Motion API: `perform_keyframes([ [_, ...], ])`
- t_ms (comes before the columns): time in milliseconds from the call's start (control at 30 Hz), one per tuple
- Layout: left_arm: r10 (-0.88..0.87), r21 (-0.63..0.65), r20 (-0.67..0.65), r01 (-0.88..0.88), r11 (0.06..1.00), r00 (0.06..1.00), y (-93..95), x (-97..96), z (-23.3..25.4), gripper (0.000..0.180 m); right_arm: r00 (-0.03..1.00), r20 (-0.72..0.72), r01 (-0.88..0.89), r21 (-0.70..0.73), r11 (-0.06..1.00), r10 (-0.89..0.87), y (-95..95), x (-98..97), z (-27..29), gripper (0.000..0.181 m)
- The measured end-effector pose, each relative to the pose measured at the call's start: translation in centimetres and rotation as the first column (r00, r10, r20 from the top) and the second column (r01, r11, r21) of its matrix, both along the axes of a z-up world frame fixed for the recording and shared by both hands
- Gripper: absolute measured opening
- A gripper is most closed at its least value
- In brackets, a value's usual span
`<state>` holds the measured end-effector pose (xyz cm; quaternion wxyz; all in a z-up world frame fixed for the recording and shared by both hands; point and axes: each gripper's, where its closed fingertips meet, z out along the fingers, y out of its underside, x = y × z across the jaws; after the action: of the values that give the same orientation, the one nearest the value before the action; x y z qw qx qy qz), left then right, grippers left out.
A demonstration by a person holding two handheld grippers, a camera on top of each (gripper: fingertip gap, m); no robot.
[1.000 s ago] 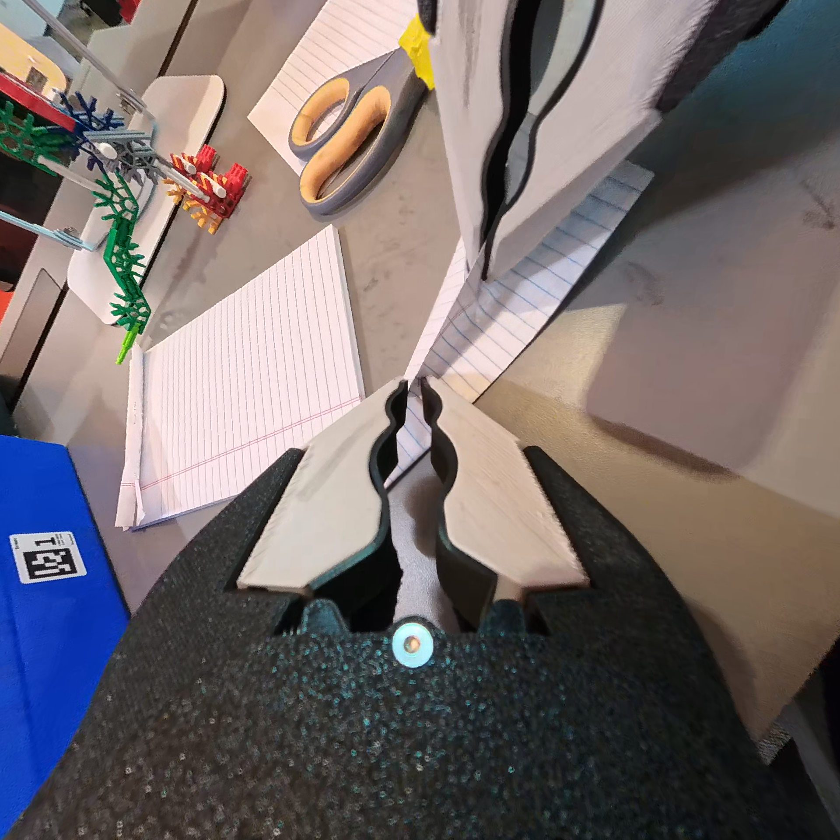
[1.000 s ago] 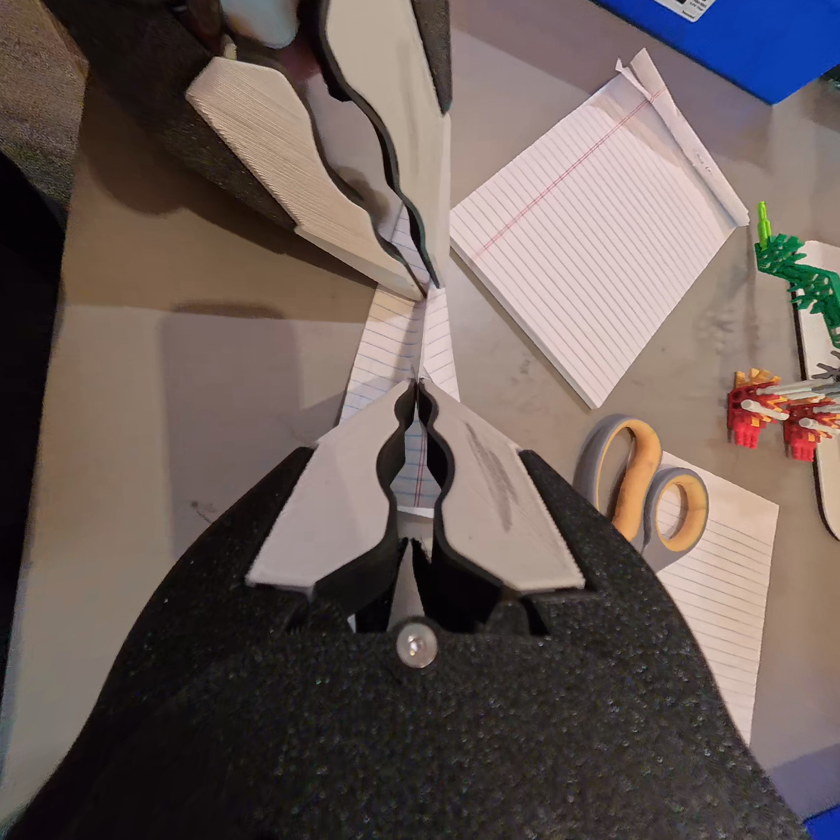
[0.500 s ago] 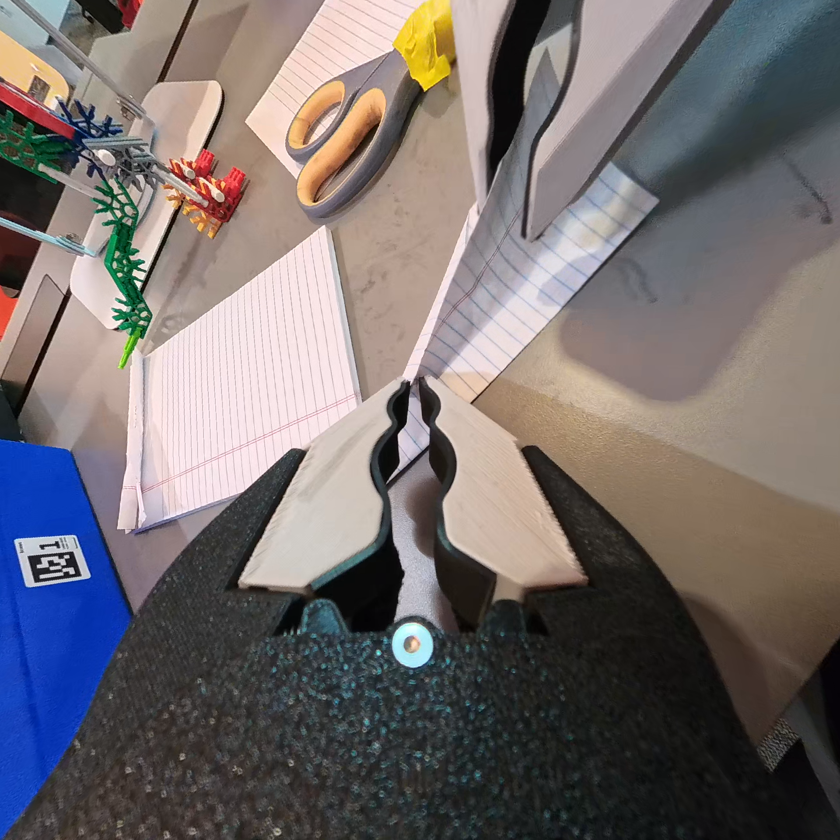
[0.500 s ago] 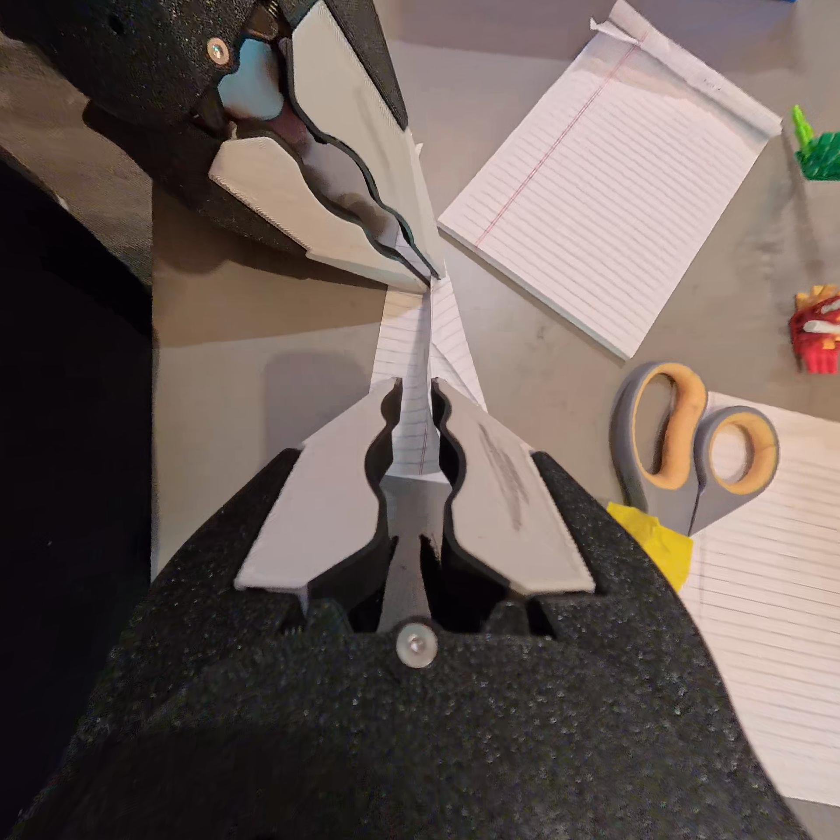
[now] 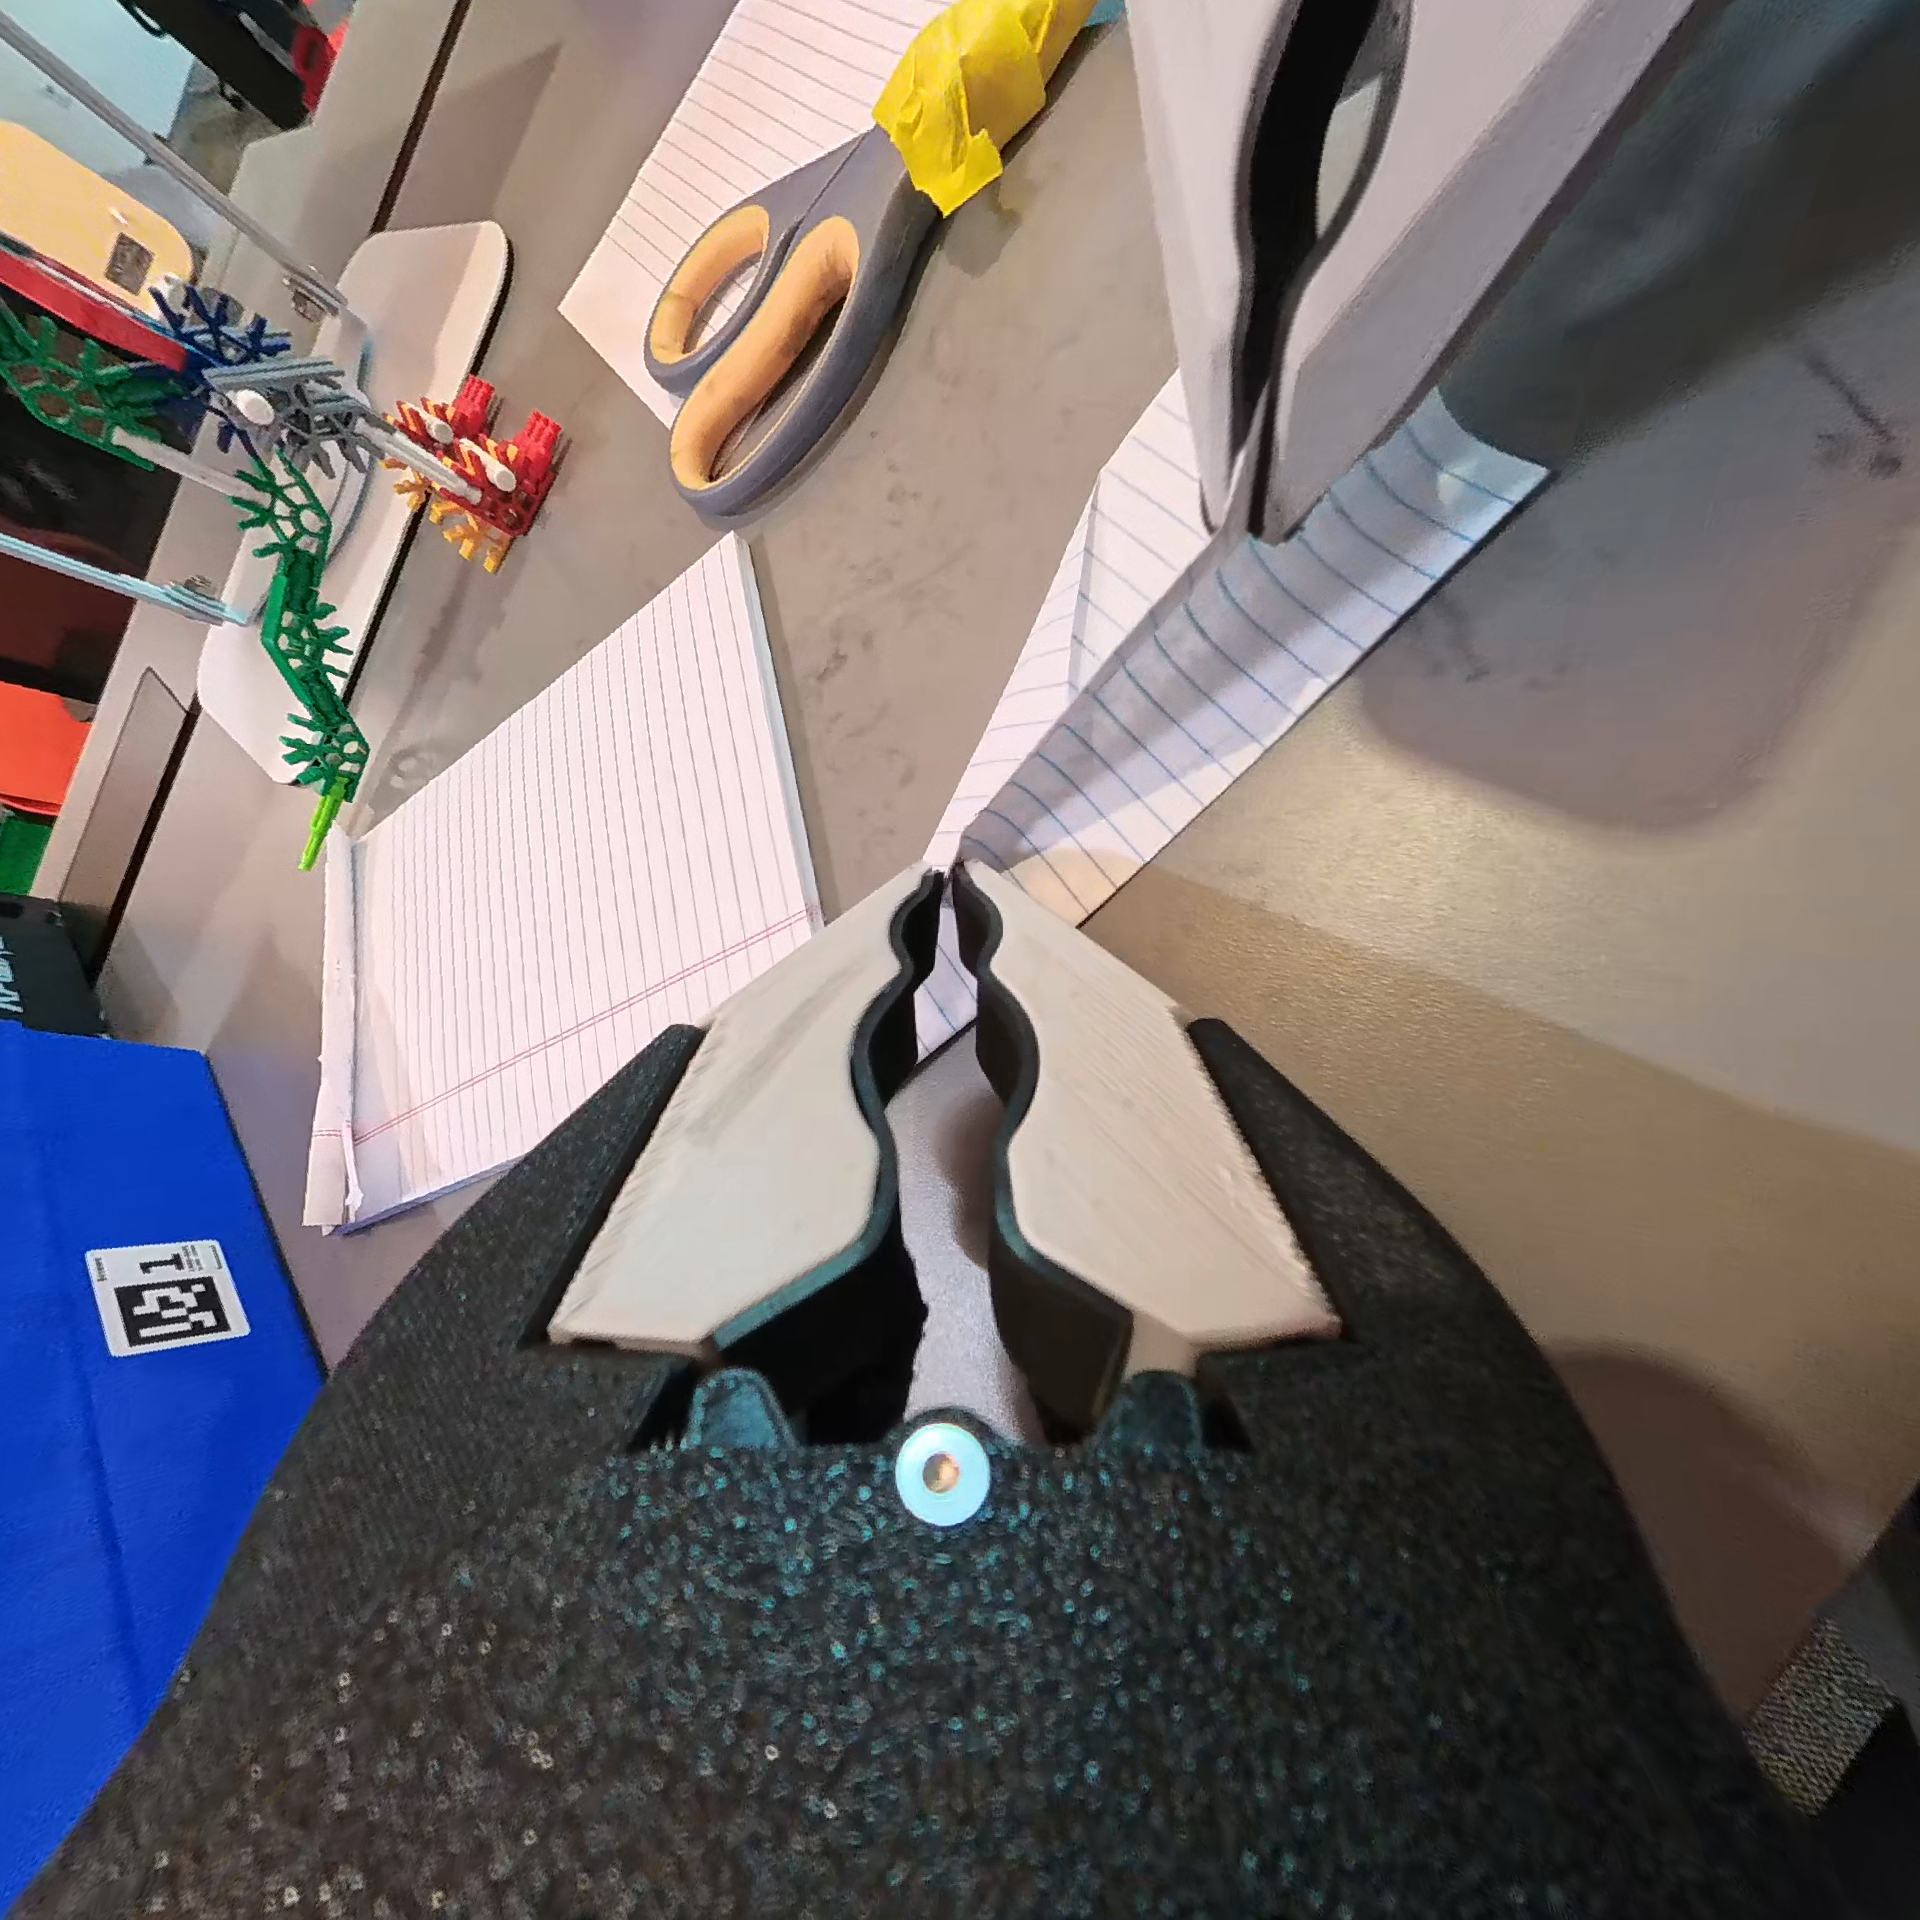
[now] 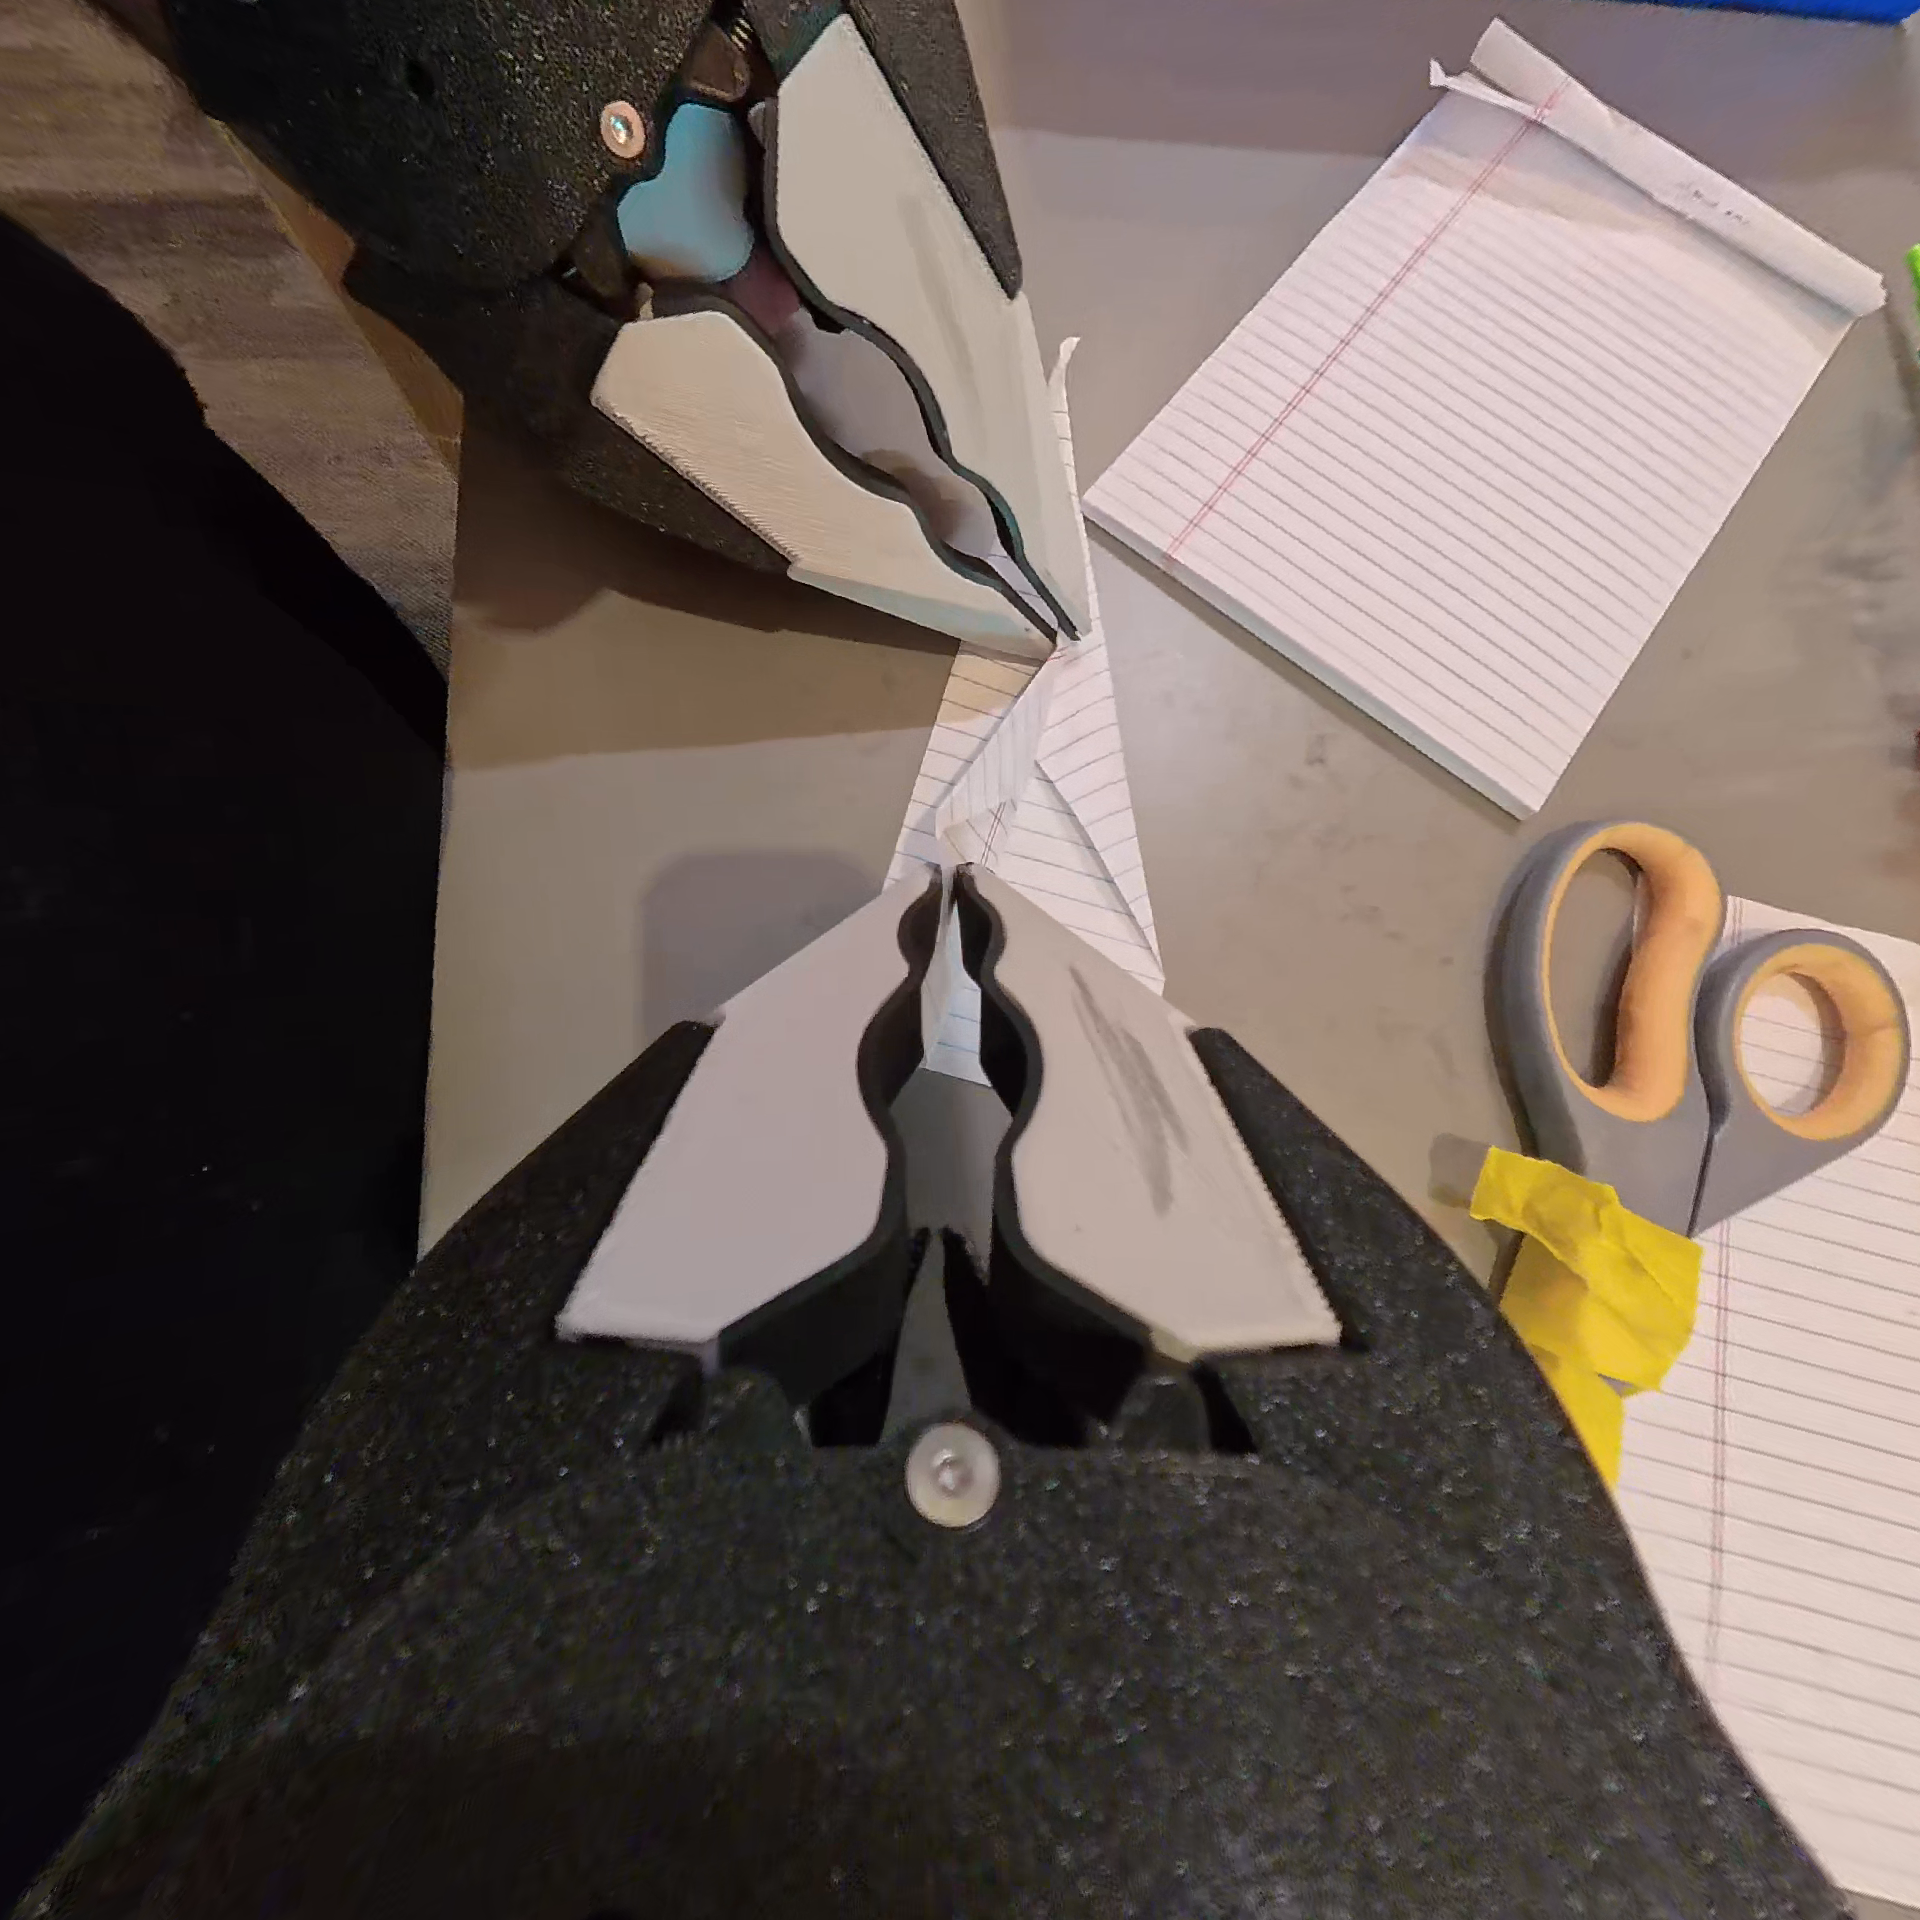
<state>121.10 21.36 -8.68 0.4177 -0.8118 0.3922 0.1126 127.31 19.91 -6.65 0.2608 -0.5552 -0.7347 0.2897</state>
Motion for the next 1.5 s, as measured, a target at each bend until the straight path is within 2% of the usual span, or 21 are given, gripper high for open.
perform_keyframes([
  [267,-0.01,0.01,-0.019,0.011,1.0,1.0,0.0,0.1,0.0,0.001,0.999,0.032,-0.017,0.03,0.999,0.016,-0.7,0.2,-0.7,0.004],
  [433,-0.017,0.015,-0.029,0.017,1.0,0.999,-0.1,0.1,0.0,0.001,0.999,0.038,-0.03,-0.018,0.999,0.031,-1.3,0.3,-0.9,0.011],
  [633,-0.016,0.014,-0.033,0.017,1.0,0.999,-0.1,0.1,0.0,0.001,0.998,0.055,-0.029,-0.125,0.992,0.036,-2.1,0.9,-1.2,0.031],
  [767,-0.018,0.015,-0.034,0.018,1.0,0.999,-0.1,0.1,0.0,0.0,0.998,0.044,-0.028,-0.196,0.98,0.038,-2.6,1.3,-0.9,0.038],
  [1067,-0.025,0.018,-0.045,0.026,0.999,0.999,-0.1,0.1,0.0,0.0,0.999,0.033,-0.006,-0.231,0.973,0.014,-2.0,1.7,-0.3,0.039],
  [1167,-0.03,0.022,-0.055,0.031,0.999,0.998,-0.1,0.1,0.0,0.0,1.0,-0.013,0.005,-0.244,0.97,-0.008,-1.0,1.3,1.3,0.04],
  [1267,-0.034,0.025,-0.061,0.036,0.999,0.998,-0.1,0.1,0.0,0.0,0.999,-0.036,0.023,-0.204,0.979,-0.031,0.3,0.6,2.4,0.042],
  [1400,-0.041,0.035,-0.084,0.044,0.998,0.996,-0.1,0.2,0.0,0.0,1.0,0.009,-0.004,-0.168,0.986,0.005,0.7,-0.9,1.5,0.045],
  [1500,-0.043,0.039,-0.094,0.046,0.998,0.995,-0.1,0.2,0.0,0.0,0.997,0.077,-0.017,-0.097,0.995,0.025,0.7,-1.7,-0.7,0.031],
])
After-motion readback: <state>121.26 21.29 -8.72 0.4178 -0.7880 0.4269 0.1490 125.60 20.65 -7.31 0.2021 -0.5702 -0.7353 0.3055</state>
